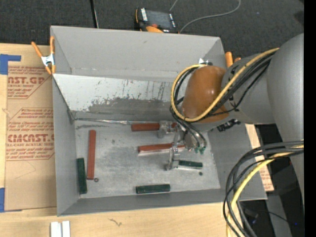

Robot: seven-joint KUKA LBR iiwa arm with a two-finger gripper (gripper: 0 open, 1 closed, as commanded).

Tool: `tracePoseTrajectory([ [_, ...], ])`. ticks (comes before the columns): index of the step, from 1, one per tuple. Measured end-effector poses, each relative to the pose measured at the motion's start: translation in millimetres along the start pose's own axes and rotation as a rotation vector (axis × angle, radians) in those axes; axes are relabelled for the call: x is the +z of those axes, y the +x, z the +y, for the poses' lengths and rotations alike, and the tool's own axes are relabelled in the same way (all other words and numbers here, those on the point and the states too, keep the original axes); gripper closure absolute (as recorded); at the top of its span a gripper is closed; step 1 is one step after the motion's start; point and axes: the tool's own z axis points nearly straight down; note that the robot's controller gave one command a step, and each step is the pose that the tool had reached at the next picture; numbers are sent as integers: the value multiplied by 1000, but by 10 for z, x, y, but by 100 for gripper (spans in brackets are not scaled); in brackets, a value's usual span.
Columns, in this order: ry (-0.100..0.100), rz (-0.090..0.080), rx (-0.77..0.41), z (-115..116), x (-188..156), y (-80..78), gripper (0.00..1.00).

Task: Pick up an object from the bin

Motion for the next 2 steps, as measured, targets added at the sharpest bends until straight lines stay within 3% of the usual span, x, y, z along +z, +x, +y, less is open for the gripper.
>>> tracePoseTrajectory([
  [1, -1, -7, -1, 17, -45, -26, 100],
  [2, 0, -17, 15, 84, -1913, 276, 100],
])
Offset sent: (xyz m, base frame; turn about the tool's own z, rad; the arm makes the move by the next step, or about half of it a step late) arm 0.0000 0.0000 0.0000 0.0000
